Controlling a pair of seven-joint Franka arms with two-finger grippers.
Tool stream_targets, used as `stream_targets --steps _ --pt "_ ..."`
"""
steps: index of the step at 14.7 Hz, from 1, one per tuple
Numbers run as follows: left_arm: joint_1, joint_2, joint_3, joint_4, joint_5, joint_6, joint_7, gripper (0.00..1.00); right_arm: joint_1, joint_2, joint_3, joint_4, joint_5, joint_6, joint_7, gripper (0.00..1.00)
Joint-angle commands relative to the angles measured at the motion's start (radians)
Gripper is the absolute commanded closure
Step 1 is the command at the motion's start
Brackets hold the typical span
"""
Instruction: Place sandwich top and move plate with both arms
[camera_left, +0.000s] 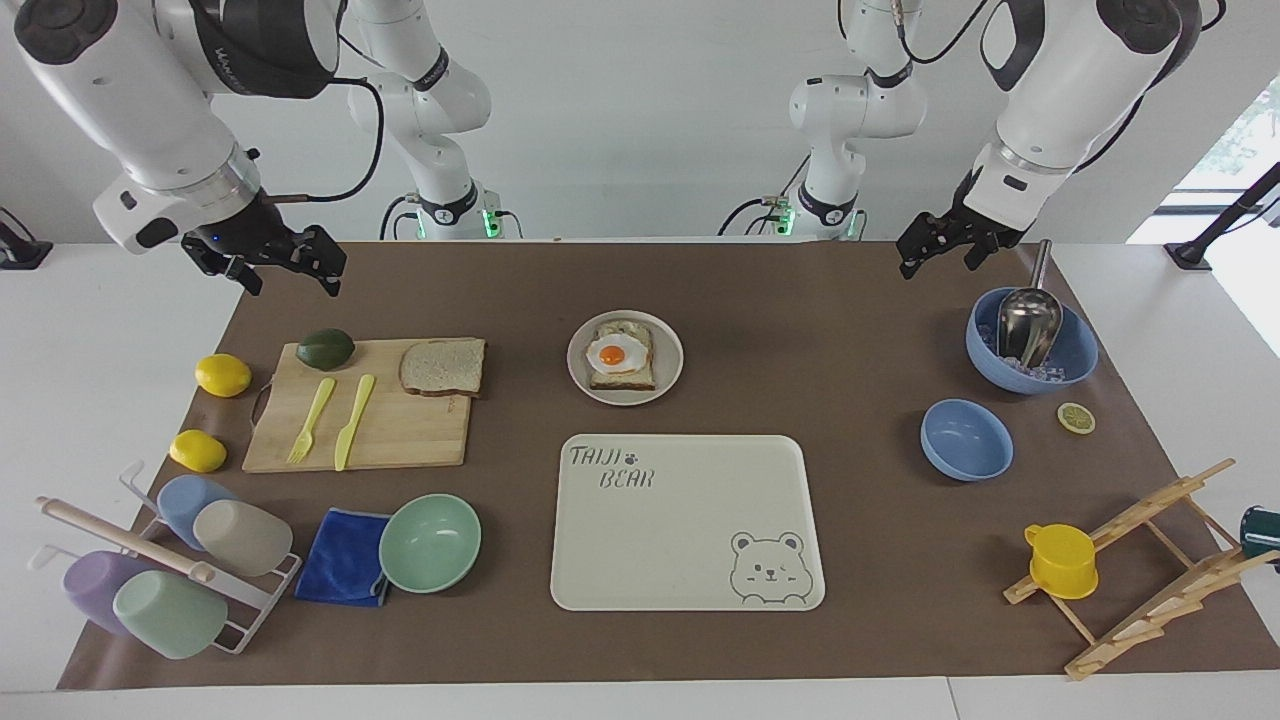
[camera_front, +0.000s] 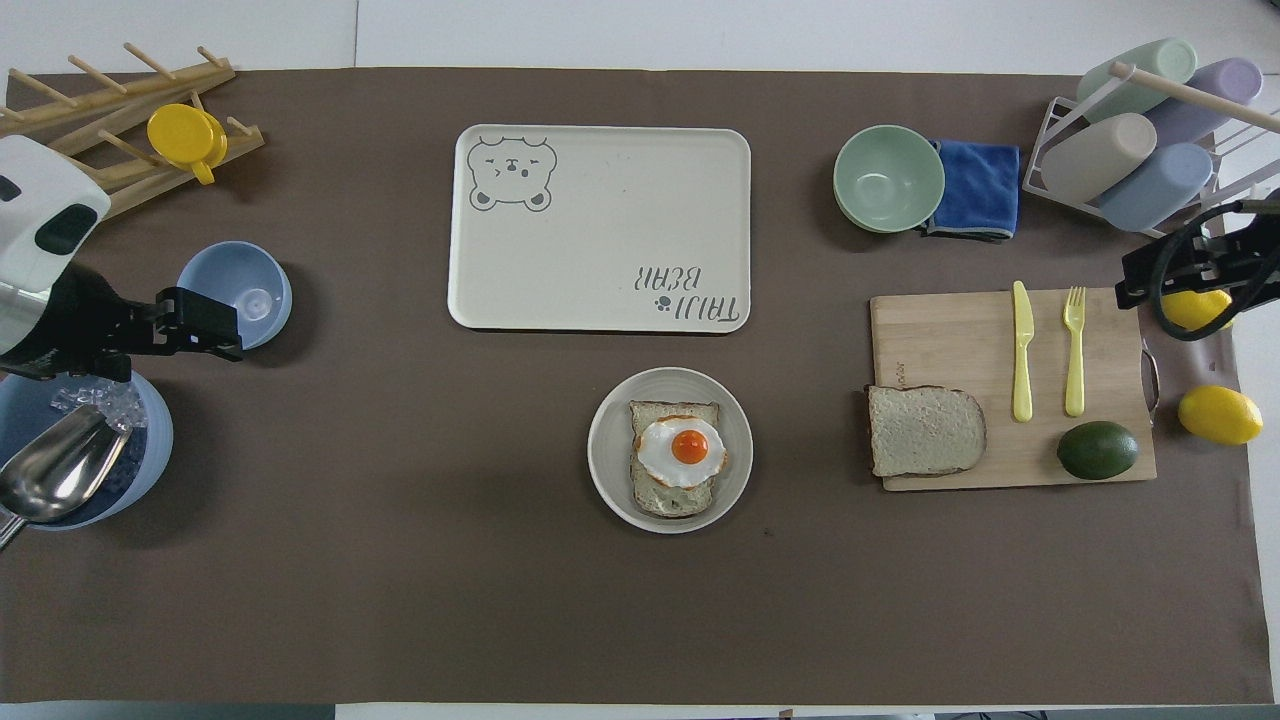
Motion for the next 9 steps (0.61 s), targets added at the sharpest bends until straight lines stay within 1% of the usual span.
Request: stream_targets --steps 1,5,7,8,9 --pt "0.013 -0.014 -0.004 -0.008 -0.011 -0.011 0.007 0.0 -0.002 0.007 0.005 0.016 -0.017 -0.016 -0.025 0.0" --pt "0.013 -0.014 -0.004 -0.008 -0.011 -0.011 0.007 0.0 0.011 -0.01 0.005 0.01 -0.009 -0.009 -0.014 0.0" --pt "0.013 -0.014 -0.006 -0.008 -0.011 -0.011 0.006 0.0 0.011 -0.024 0.005 -0.02 -0.009 0.011 0.001 0.0" --pt "0.013 -0.014 -0.004 -0.008 -0.011 -0.011 0.007 0.0 0.014 -0.026 0.008 -0.03 -0.018 0.032 0.018 0.0" --pt "0.013 -0.014 -0.004 -0.008 -0.011 -0.011 0.007 0.0 0.051 -0.041 0.01 -0.072 -0.079 0.057 0.062 0.0"
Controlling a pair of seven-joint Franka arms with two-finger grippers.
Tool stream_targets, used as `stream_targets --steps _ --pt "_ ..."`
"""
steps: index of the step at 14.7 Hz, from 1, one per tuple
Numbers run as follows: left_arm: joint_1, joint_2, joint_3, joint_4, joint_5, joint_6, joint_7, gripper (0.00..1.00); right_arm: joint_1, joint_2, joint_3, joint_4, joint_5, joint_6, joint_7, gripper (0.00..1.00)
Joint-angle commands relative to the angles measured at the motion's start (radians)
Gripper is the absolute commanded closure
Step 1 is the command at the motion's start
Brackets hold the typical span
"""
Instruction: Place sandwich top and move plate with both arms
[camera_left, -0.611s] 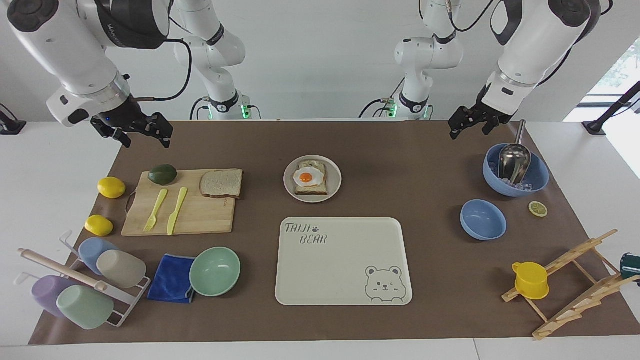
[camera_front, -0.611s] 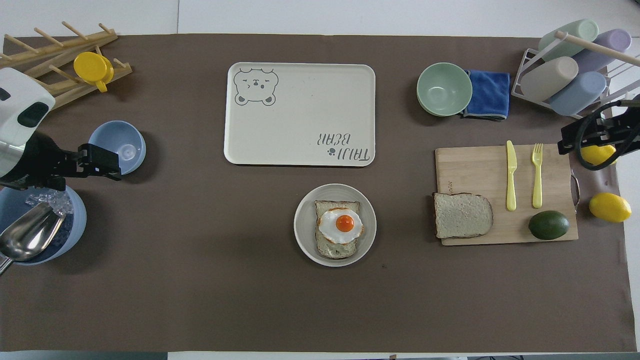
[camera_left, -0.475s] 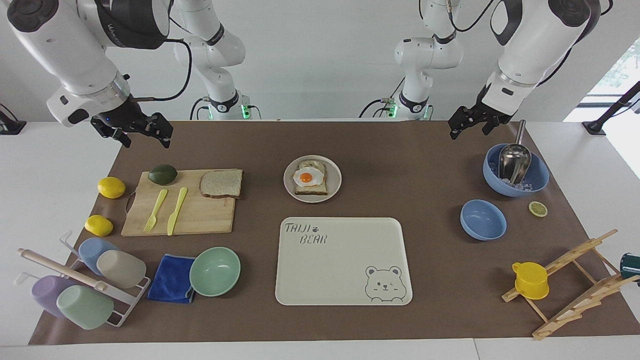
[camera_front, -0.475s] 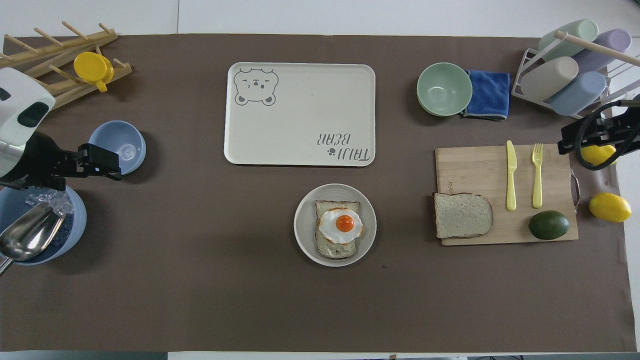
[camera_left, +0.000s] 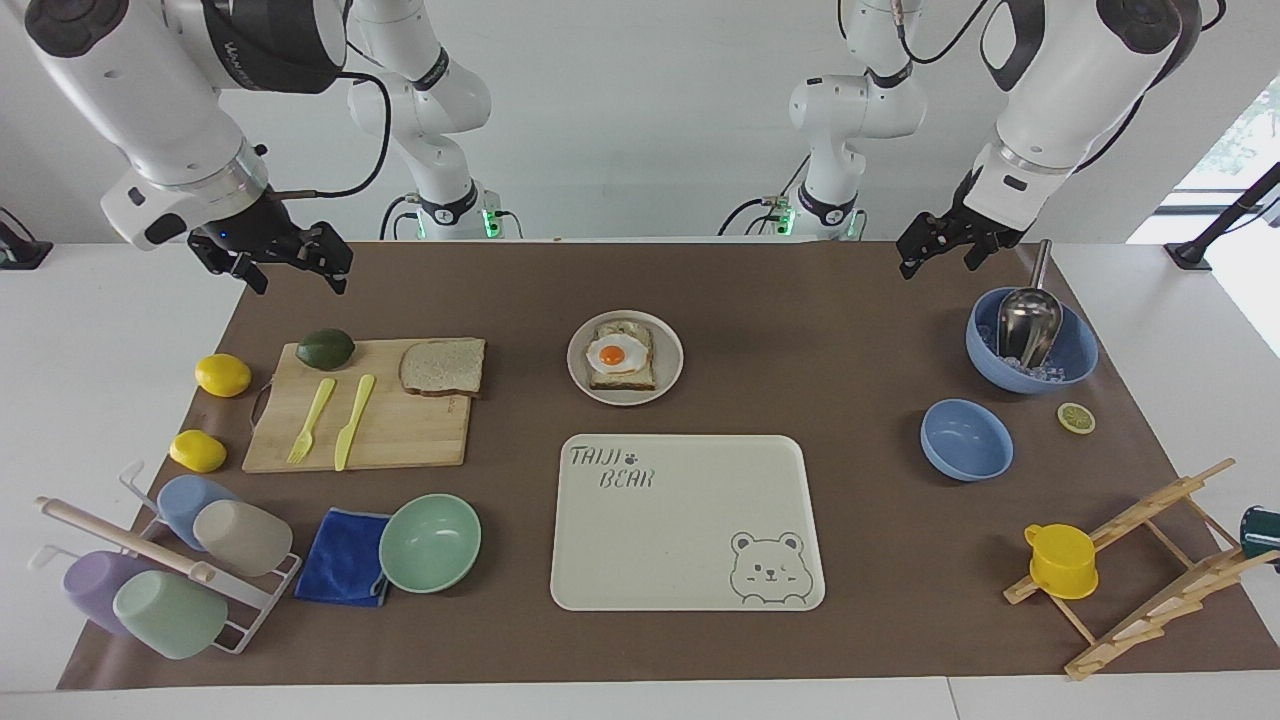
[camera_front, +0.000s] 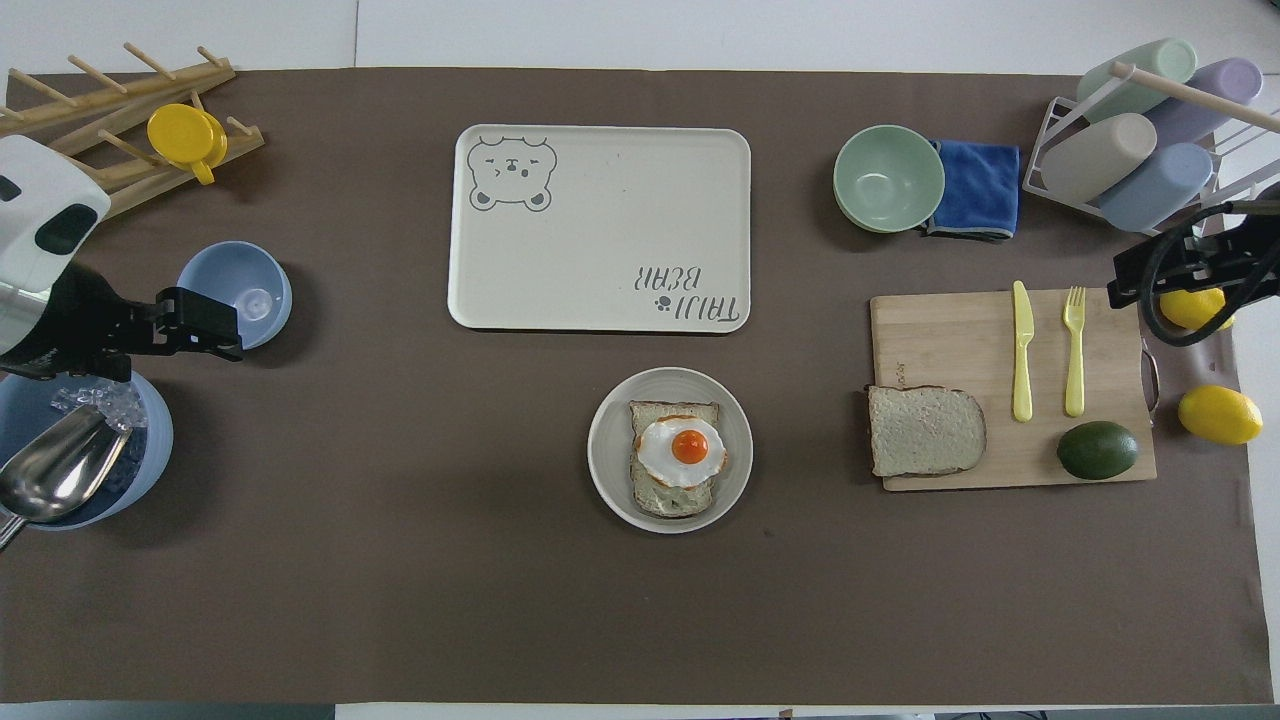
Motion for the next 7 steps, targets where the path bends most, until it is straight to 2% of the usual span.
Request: stream_targets --steps 1,3,5,7 --pt "0.013 -0.014 -0.004 -0.008 -0.011 -0.01 0.006 0.0 0.066 -0.07 0.007 -0.131 -0.152 0.087 0.081 0.0" --pt "0.011 -0.014 -0.004 -0.008 -0.011 -0.011 0.007 0.0 0.16 -0.095 0.006 -0.249 -0.219 0.162 0.133 0.0" --pt "0.013 -0.014 -0.006 -0.008 -0.012 -0.011 0.007 0.0 0.294 -0.047 0.007 -0.324 -0.336 0.181 0.362 0.0" --pt "0.013 -0.014 -0.004 -0.008 -0.011 -0.01 0.007 0.0 0.338 -0.001 0.009 -0.383 -0.365 0.245 0.458 0.0"
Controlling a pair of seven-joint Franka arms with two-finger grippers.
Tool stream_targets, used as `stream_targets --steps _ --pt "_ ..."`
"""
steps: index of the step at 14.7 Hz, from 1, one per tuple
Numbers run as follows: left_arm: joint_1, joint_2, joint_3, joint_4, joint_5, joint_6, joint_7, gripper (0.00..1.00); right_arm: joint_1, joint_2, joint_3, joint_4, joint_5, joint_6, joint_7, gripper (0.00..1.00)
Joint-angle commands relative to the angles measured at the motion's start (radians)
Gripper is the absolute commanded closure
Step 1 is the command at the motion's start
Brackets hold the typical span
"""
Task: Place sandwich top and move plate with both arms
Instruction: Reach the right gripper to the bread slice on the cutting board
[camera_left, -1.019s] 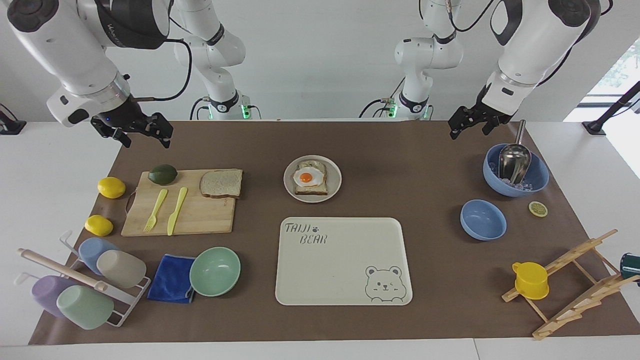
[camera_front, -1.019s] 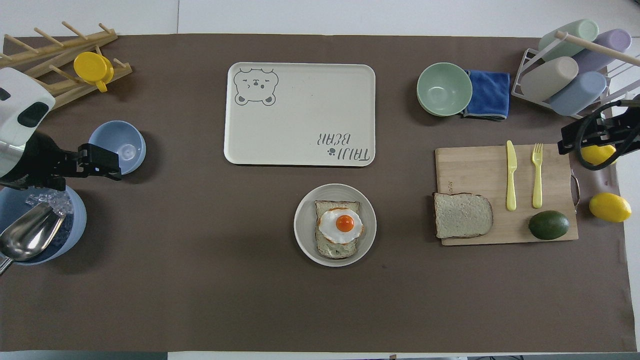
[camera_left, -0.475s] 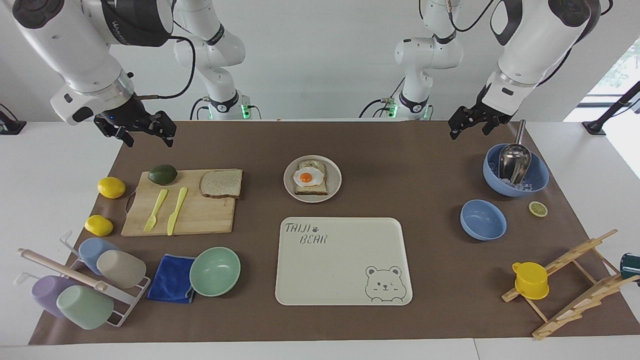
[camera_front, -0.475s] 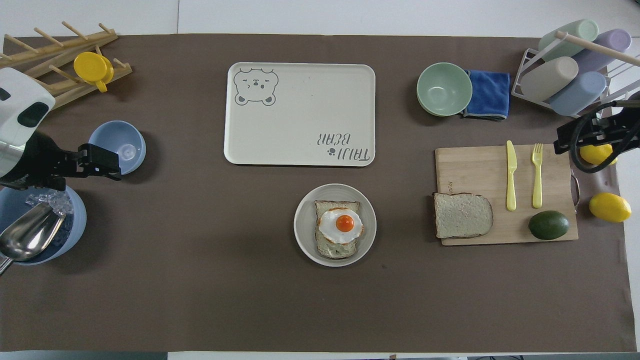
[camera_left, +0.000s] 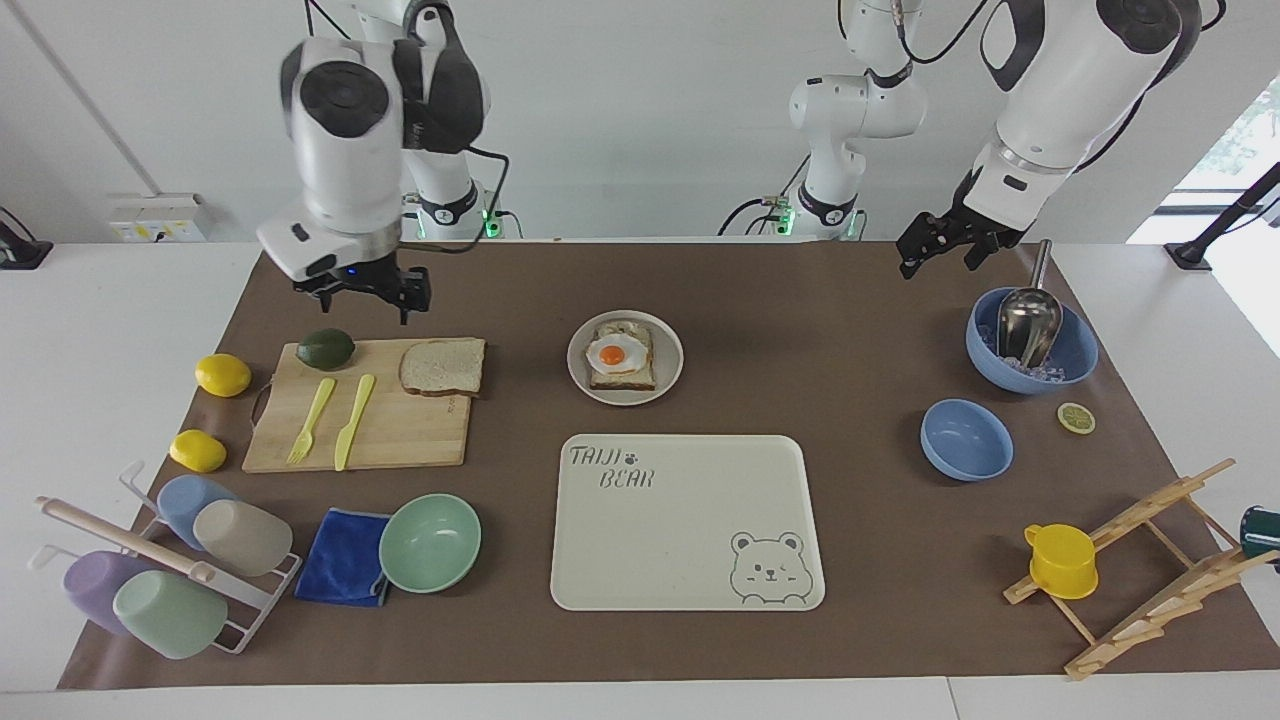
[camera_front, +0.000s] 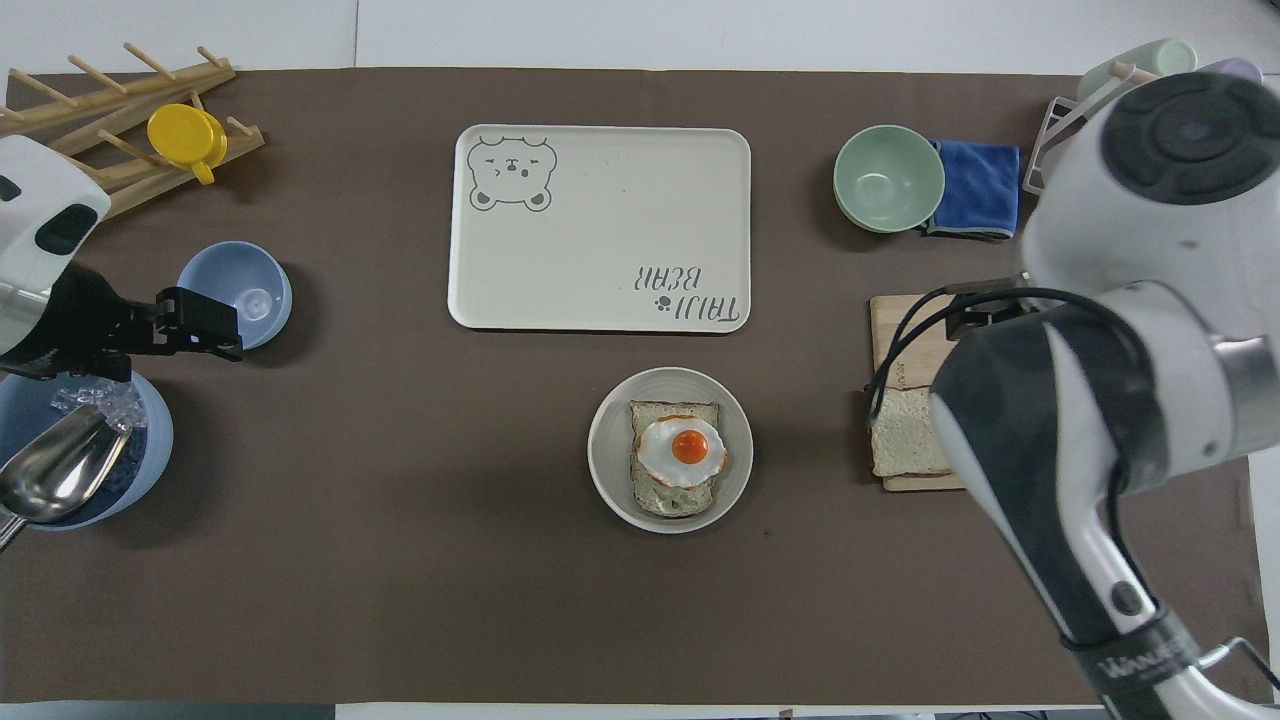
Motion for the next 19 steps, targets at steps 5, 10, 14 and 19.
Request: stream_targets --steps 5,10,14,19 --pt "0.013 -0.014 -0.004 -0.008 -0.011 -0.011 0.007 0.0 0.179 0.195 0.001 -0.131 -0.061 0.202 0.327 0.0" --pt "0.013 -0.014 -0.004 -0.008 -0.011 -0.011 0.006 0.0 0.153 0.175 0.0 -0.285 -0.137 0.325 0.332 0.0" --pt "0.013 -0.014 -0.004 -0.008 -0.011 -0.011 0.007 0.0 0.143 0.159 0.001 -0.328 -0.164 0.307 0.334 0.0" --pt "0.013 -0.014 -0.004 -0.008 -0.011 -0.011 0.007 0.0 0.146 0.143 0.001 -0.364 -0.164 0.288 0.334 0.0"
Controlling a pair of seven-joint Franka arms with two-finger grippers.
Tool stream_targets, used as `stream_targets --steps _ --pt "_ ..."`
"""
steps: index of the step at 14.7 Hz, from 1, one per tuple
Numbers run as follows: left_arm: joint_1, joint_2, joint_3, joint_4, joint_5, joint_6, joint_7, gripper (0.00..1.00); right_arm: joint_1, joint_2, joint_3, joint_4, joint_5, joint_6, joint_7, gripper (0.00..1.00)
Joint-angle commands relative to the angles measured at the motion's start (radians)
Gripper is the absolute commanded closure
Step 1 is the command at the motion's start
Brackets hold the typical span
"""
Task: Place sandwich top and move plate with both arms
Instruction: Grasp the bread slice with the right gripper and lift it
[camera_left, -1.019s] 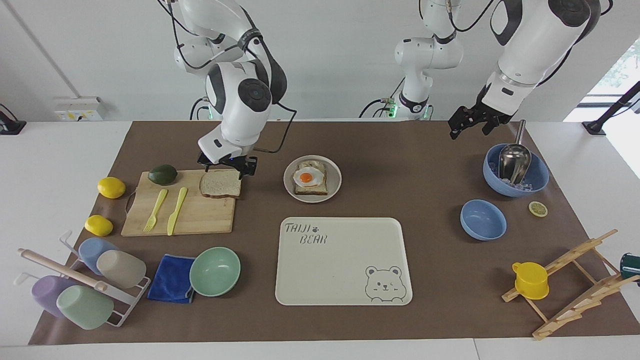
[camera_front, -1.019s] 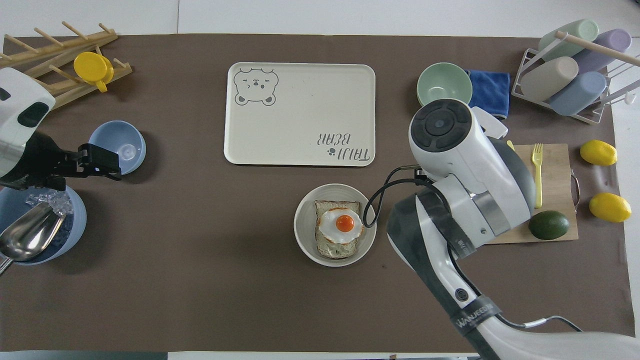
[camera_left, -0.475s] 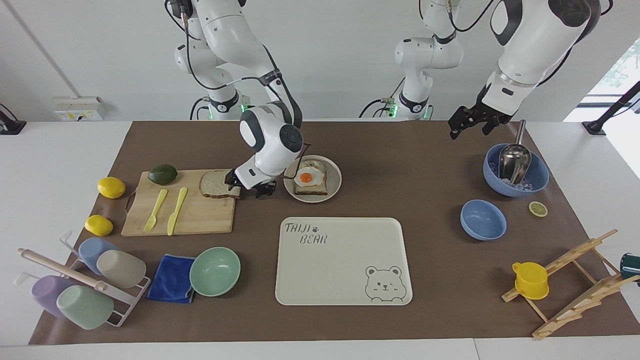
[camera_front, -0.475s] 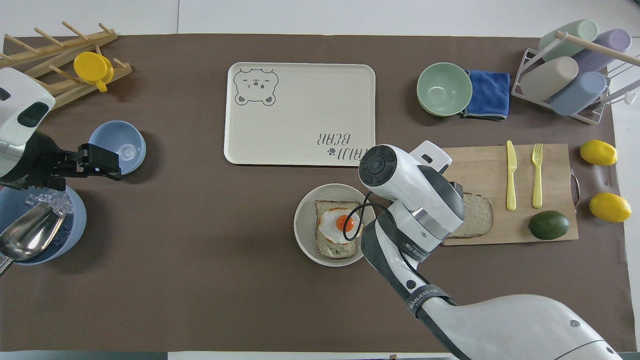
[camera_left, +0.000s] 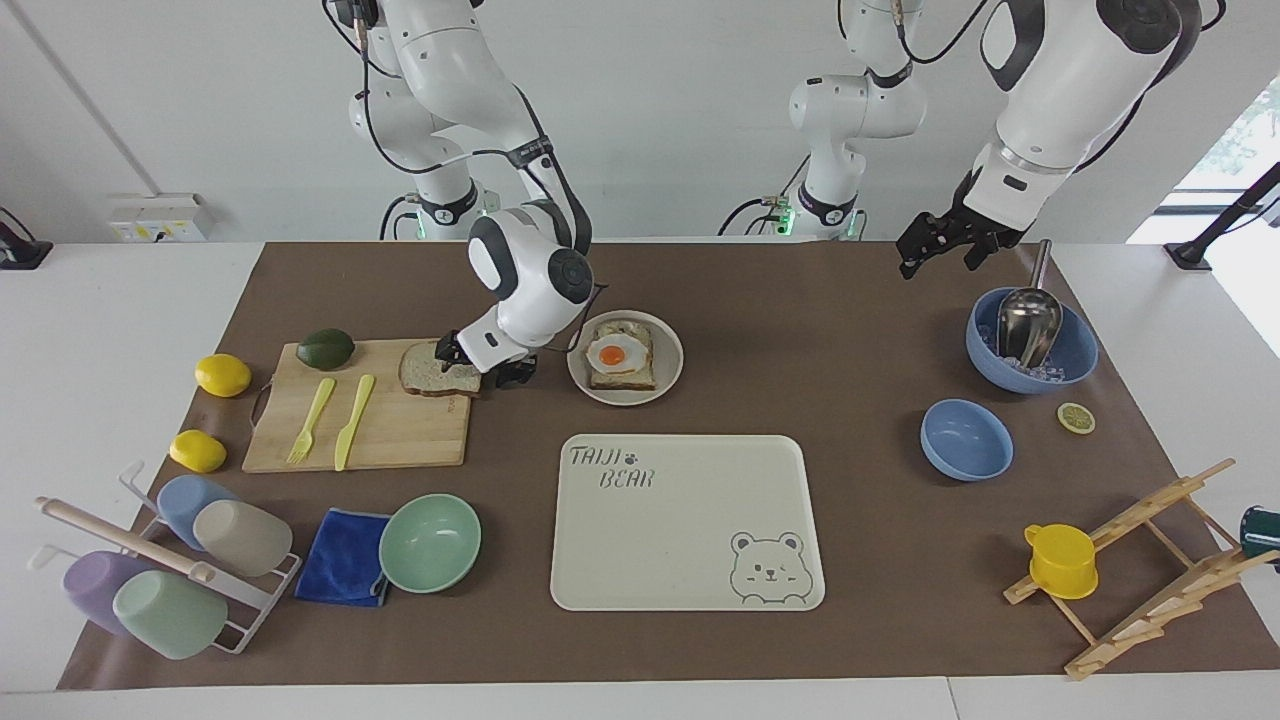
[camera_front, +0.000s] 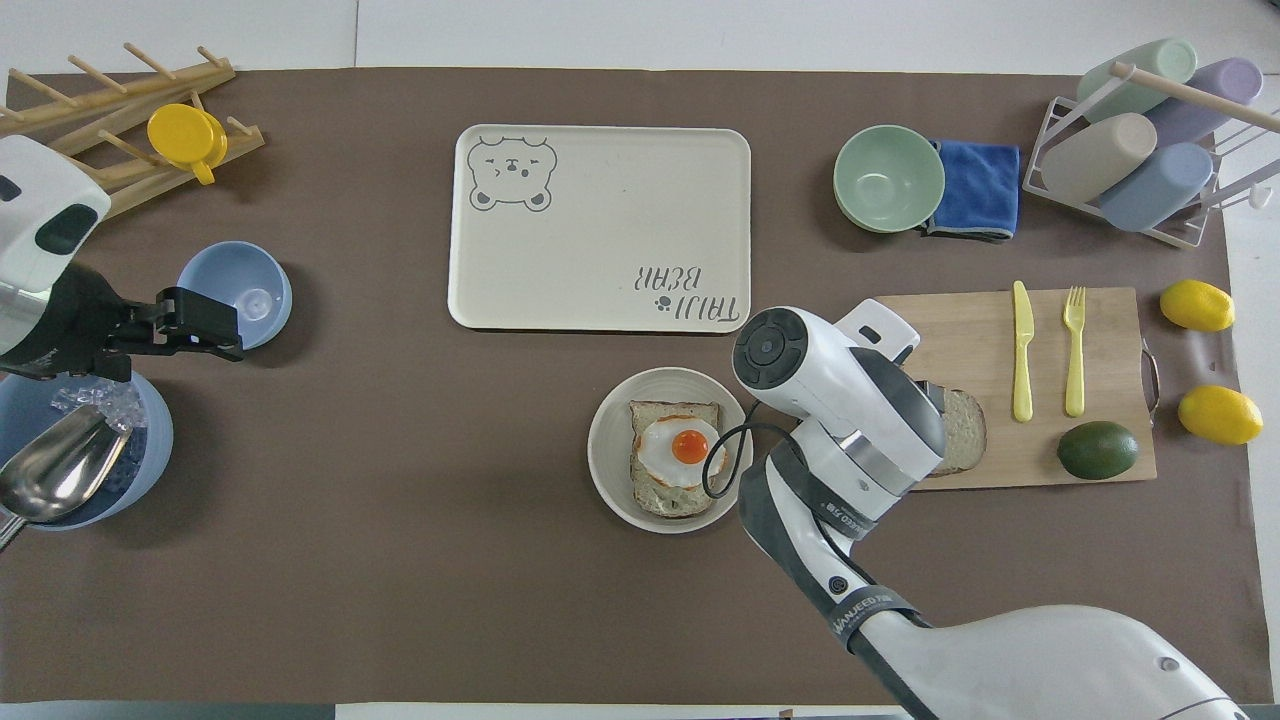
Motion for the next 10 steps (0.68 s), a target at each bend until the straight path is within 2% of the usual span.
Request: stream_targets --steps 1,3,4,6,7,10 --pt "0.013 -0.014 -0.004 -0.008 -0.011 -0.011 0.006 0.0 -0.007 -0.042 0.008 -0.064 -0.024 0.01 0.007 0.01" --pt "0.013 -0.014 -0.006 -0.008 -0.011 -0.011 0.006 0.0 -0.002 -0.048 0.008 -0.081 -0.024 0.015 0.009 0.07" --pt "0.013 -0.014 -0.006 -0.008 -0.011 -0.011 0.006 0.0 -0.001 -0.048 0.008 -0.081 -0.024 0.01 0.009 0.14" --pt "0.013 -0.014 -0.004 -0.008 -0.011 -0.011 0.007 0.0 0.001 -0.051 0.009 -0.084 -0.024 0.003 0.009 0.35" --pt "0.013 -0.014 -0.004 -0.008 -0.011 -0.011 0.006 0.0 0.002 -0.052 0.009 -0.089 -0.024 0.003 0.009 0.41" --pt "0.013 -0.014 -0.004 -0.008 -0.011 -0.011 0.007 0.0 0.018 -0.056 0.008 -0.092 -0.024 0.003 0.006 0.76"
